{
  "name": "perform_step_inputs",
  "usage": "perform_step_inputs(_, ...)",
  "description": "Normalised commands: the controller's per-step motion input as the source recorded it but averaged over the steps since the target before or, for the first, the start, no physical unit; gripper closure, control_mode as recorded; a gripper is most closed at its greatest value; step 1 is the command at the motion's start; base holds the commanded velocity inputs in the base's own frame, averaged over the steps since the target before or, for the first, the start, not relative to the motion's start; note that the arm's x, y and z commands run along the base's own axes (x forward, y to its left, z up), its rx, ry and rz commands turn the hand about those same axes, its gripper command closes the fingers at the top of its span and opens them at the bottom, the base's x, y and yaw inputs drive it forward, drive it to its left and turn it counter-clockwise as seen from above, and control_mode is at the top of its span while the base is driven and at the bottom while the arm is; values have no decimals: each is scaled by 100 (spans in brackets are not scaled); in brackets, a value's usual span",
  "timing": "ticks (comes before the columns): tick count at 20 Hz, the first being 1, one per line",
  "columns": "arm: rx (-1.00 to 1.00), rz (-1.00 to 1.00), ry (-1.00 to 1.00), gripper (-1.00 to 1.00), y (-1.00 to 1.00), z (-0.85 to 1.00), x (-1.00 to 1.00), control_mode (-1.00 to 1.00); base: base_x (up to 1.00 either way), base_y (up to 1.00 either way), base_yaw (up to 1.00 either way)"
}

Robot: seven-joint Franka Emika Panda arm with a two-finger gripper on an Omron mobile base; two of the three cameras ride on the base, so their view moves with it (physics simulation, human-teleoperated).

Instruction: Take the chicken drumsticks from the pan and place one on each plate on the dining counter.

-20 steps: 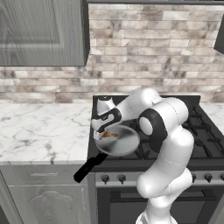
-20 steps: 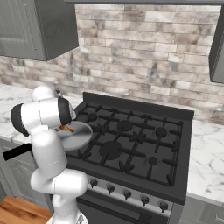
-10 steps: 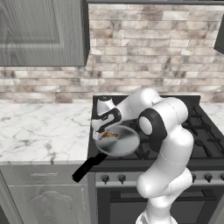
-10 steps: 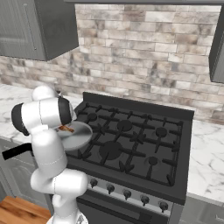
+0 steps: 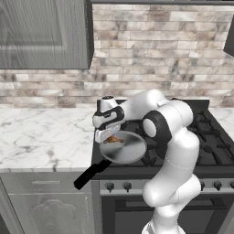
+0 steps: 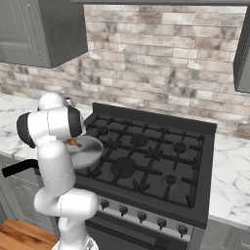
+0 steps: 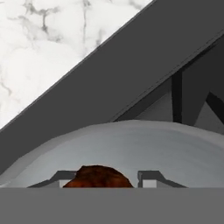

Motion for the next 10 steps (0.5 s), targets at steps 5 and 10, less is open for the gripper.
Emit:
perform_step_inputs(5, 0, -6, 0, 100, -3, 37, -29, -100, 0, 0, 0)
perform_step_inputs(10, 0, -2, -1, 100, -5, 42, -60, -100, 0, 0, 0)
